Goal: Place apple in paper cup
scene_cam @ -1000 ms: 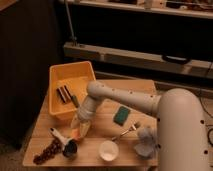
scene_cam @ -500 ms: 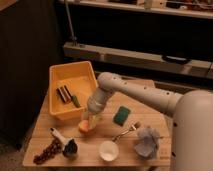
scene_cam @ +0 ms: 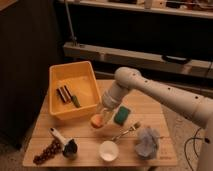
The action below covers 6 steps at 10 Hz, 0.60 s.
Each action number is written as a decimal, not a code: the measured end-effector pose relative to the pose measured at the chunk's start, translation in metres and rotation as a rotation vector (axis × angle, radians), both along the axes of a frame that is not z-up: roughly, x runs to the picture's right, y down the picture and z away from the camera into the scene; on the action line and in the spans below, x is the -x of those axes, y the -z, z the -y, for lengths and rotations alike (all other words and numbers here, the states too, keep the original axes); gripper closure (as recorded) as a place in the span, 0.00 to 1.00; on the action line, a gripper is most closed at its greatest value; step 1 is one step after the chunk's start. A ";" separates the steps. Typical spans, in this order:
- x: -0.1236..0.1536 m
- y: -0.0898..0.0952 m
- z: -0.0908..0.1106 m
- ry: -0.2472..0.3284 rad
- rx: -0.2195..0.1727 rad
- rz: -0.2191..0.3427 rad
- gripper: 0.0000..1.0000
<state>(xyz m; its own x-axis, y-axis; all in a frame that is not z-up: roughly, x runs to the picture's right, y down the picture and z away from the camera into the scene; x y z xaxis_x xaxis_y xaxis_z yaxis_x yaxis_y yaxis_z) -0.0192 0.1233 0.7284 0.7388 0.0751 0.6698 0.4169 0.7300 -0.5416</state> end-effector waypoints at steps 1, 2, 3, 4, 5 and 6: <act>-0.015 0.014 0.007 -0.020 -0.005 -0.014 0.82; -0.027 0.027 0.010 -0.028 -0.007 -0.023 0.82; -0.034 0.040 0.008 -0.022 -0.005 -0.022 0.82; -0.034 0.054 0.000 -0.013 0.001 -0.015 0.82; -0.035 0.064 -0.008 -0.015 0.003 -0.013 0.82; -0.039 0.079 -0.022 -0.020 0.010 -0.014 0.82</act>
<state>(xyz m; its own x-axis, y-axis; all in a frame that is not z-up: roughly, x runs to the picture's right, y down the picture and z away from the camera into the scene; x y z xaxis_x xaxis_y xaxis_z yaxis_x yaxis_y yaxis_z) 0.0201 0.1451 0.6495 0.7463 0.0971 0.6585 0.3942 0.7326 -0.5549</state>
